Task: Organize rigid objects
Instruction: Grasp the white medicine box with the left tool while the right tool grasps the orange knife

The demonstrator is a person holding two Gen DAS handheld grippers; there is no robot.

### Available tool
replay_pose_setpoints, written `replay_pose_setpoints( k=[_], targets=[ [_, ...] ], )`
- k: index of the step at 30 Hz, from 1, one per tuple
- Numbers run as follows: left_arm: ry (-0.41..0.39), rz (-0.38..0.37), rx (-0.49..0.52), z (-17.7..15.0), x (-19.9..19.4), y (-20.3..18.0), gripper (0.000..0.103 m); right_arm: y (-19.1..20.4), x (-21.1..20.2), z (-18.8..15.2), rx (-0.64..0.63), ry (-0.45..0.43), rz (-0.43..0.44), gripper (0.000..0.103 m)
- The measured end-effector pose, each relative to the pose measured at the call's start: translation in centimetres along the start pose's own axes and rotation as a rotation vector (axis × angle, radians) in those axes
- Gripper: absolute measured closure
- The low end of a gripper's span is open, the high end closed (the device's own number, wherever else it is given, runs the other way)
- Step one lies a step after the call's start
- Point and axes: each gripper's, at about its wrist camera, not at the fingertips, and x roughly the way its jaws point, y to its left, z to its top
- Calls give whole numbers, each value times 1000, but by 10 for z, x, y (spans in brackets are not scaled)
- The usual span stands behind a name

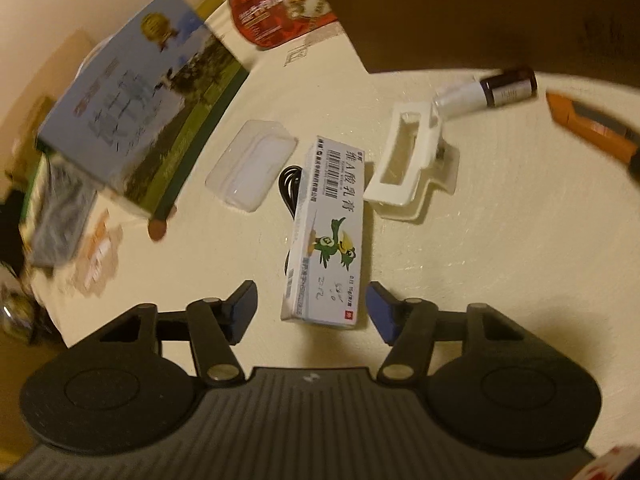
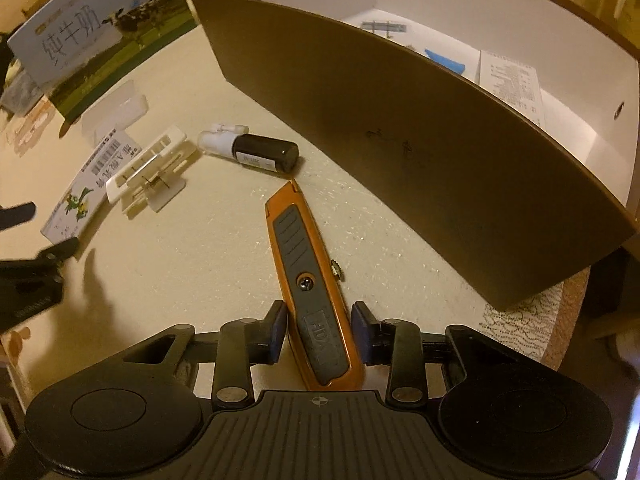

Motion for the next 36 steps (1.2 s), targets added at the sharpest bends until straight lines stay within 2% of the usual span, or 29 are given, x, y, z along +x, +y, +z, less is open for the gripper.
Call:
replay_pose_setpoints(
  k=[1,4,6,9,11,13,16,20,21,25,33,36],
  targets=[
    [-1,15,25,-1,3,-3,51,-2,0,1,8,2,7,71],
    [1,6,48,-3,7,-6,67,-5,0,-1,12,3,11,71],
    [0,-8,34,-5,4,-4,67,-8,-3,-4,11,2,10,71],
    [33,-97,-86,-7,-6,7,68,-9,-5,-8,3,4,12,71],
    [68,-170,-205,-12,-13,16,68,-10,-6,-11,-7,2,16,71],
    [118,-243,-328,-19,-18,25,68,-8,-7,-13,-27,-2,15,71],
    [186,-320,-449,-30,-26,28,68,-5,-7,-15,-53,-2,11,71],
    [252,-402,-516,-40,-33,24,68,-1,-8,-17,-89,0,7,71],
    [257,-407,-512,-39,-33,23,66,0,-8,-17,-99,0,6,71],
    [230,-381,-477,-26,-31,21,51,1,-7,-16,-112,-2,-5,70],
    [198,-315,-407,-1,-9,17,53,7,-2,-13,-168,-16,-26,67],
    [207,-308,-401,0,-3,13,60,11,4,-12,-186,-21,-33,67]
  ],
)
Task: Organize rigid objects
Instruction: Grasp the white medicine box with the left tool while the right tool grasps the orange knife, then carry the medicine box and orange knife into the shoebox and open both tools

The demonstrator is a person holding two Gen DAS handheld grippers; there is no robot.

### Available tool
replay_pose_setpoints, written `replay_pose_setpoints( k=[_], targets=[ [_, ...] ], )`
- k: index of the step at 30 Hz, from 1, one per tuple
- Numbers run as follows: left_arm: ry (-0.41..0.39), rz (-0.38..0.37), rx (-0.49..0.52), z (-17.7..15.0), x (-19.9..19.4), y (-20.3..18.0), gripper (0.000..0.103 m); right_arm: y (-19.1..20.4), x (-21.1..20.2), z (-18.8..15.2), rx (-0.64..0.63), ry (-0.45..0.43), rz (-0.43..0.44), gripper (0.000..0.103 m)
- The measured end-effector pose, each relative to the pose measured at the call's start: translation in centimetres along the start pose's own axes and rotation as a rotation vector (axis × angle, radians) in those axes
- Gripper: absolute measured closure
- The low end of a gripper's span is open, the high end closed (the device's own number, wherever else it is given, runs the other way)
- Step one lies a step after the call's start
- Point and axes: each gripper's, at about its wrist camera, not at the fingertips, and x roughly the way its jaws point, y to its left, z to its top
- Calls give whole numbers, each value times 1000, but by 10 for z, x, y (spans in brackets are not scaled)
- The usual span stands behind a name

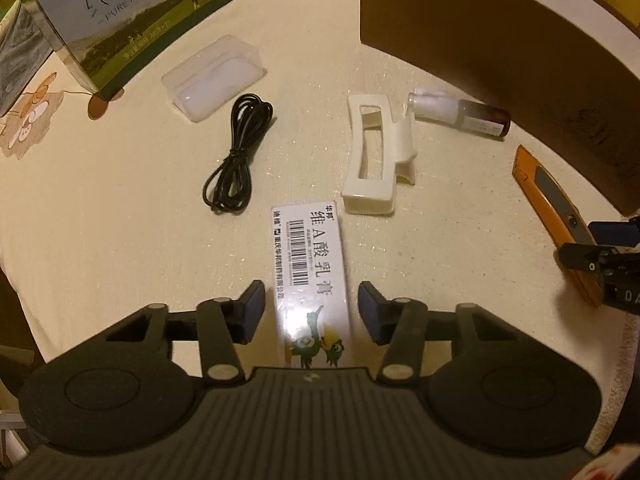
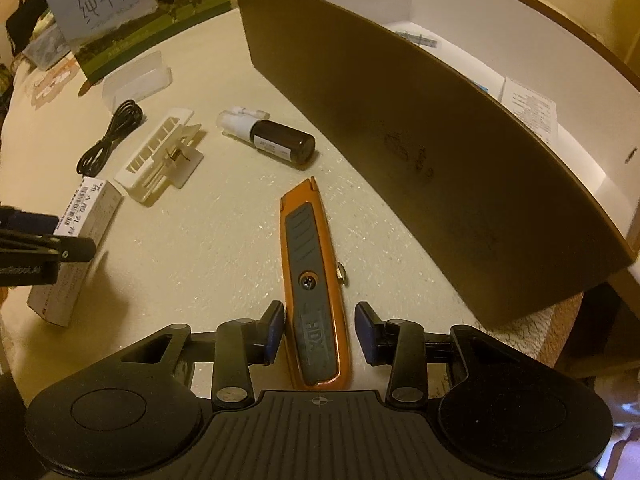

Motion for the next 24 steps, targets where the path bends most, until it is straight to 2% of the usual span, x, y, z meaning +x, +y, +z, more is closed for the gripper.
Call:
replay_pose_setpoints(
  k=[9,14,24],
  targets=[
    [17,6,-19,-1,13,-1,68,13,14,3,-61,-4,-33,67],
    [12,19,6,-1,11,-5,69,15,14,4,-81,-9,-49,74],
    [14,8,5,-5,1,-9,69,9,1,-4,-14,5,8,75]
  ],
)
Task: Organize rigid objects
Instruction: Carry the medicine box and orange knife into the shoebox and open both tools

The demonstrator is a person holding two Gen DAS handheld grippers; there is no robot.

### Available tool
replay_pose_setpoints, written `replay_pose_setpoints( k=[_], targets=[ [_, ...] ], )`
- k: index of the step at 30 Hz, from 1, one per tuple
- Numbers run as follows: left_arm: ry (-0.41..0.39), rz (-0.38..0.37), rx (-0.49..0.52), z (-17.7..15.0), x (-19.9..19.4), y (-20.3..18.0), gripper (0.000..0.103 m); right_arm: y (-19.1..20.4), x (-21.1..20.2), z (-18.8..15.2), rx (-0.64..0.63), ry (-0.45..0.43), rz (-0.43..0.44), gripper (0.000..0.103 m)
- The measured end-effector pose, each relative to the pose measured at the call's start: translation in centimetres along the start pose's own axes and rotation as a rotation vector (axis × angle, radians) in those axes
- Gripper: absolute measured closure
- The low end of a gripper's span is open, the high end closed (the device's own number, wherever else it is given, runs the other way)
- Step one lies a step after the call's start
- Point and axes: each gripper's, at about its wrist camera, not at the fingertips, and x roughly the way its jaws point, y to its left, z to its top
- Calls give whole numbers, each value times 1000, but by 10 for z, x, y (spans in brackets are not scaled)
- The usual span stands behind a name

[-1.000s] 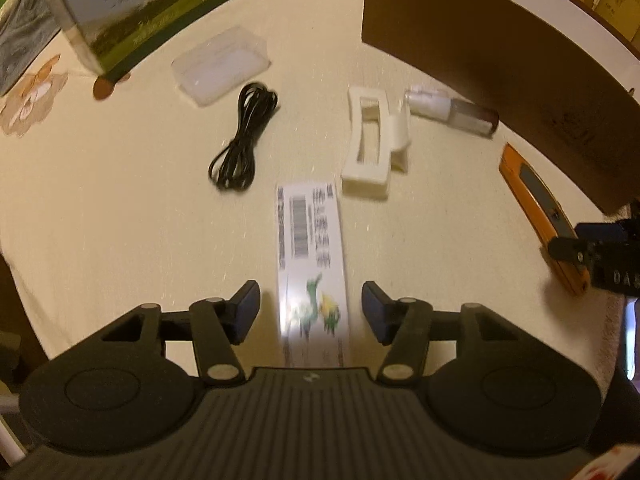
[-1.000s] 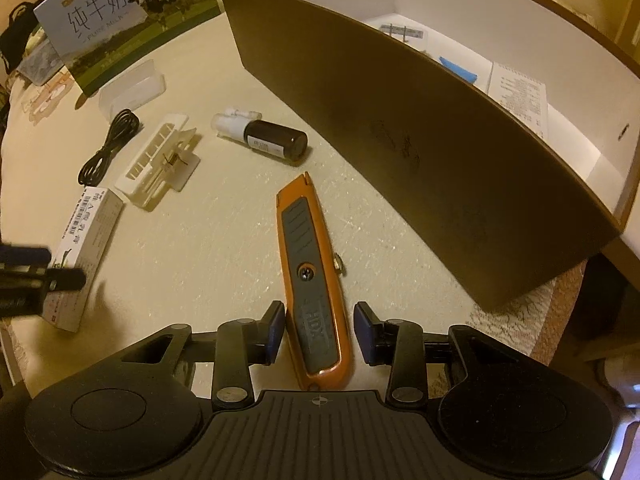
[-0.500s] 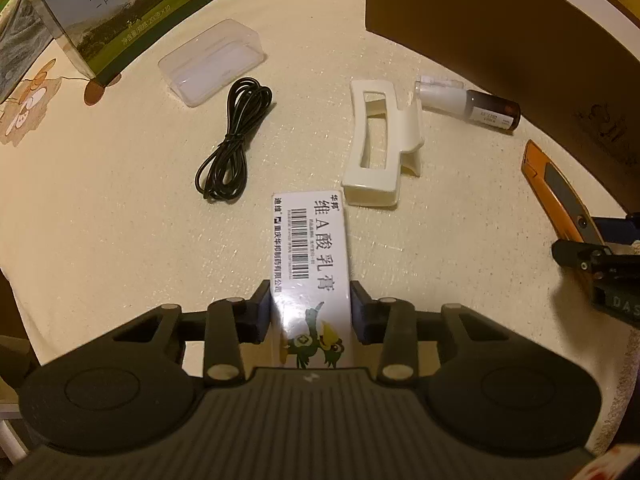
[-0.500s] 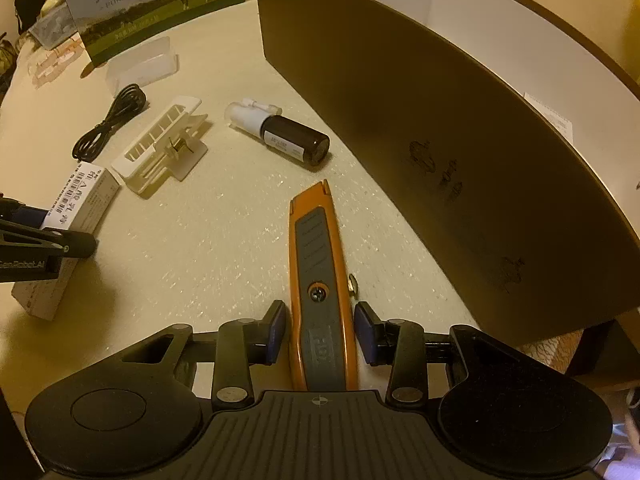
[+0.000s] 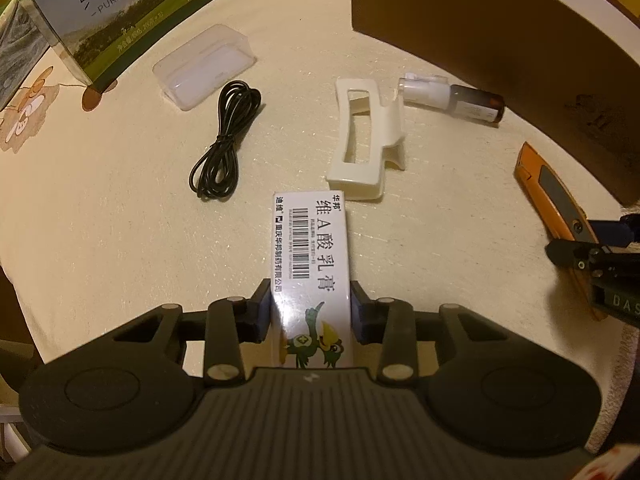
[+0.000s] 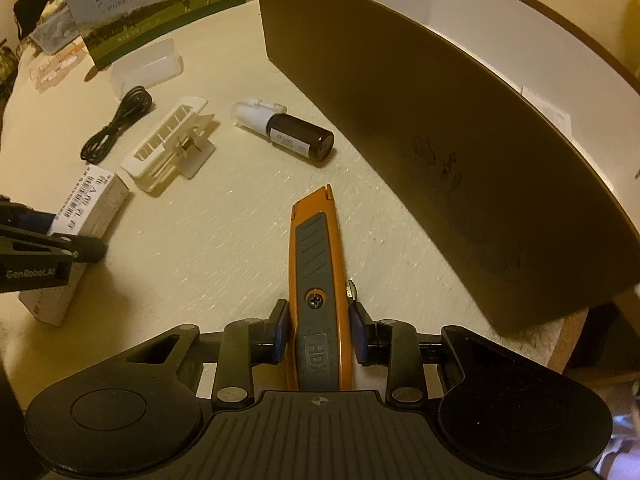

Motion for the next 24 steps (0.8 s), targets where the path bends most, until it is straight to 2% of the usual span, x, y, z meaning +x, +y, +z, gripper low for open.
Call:
replay_pose_setpoints(
  k=[11,24],
  targets=[
    [-58,-31,43,11,-46,-15,70,1,-44,3,75,-34,70,75],
    [-215,-129,95,67,-108,-54,69,-33,-116,35,218,-180,55,75]
  ],
)
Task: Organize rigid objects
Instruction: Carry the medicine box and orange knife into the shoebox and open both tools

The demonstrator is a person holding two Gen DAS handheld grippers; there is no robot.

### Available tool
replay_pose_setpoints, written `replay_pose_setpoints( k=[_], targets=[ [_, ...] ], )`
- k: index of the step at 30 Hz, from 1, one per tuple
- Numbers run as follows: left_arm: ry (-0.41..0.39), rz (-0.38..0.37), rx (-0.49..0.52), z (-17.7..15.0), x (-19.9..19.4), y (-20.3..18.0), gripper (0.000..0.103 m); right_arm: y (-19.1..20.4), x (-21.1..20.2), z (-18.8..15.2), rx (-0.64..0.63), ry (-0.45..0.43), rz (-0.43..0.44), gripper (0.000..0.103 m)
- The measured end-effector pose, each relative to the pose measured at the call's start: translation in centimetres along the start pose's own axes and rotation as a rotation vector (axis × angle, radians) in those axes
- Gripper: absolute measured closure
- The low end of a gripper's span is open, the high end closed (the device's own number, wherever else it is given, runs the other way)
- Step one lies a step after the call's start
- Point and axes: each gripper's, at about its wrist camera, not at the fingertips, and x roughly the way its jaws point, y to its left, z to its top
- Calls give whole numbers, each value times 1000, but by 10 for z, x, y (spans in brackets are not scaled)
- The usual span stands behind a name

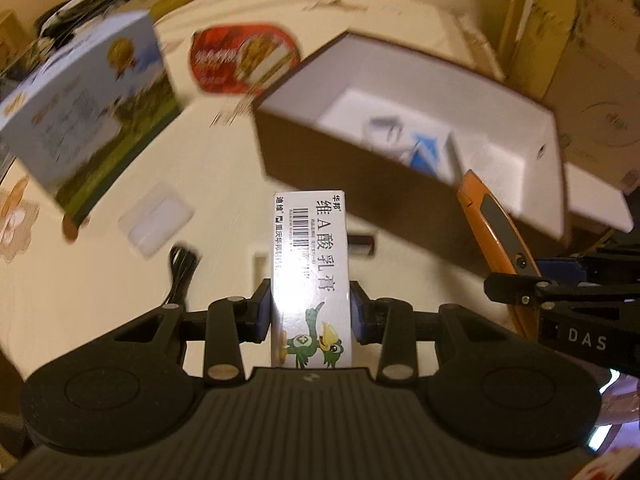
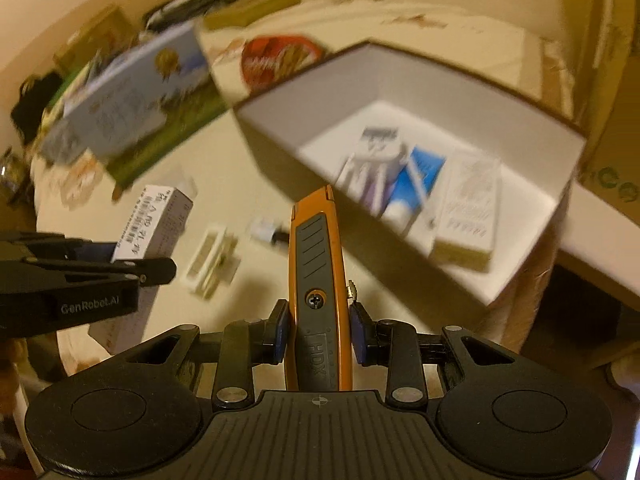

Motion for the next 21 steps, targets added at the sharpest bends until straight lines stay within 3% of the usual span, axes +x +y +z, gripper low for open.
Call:
replay_pose_setpoints(
  k=[13,21],
  targets=[
    [-111,-105,176,99,22,-67,69,-62,-5,66,224,-93,-131,75],
    [-110,-130,252,139,58,-95,69,-97,11,88,337,-90,-162,75]
  ],
)
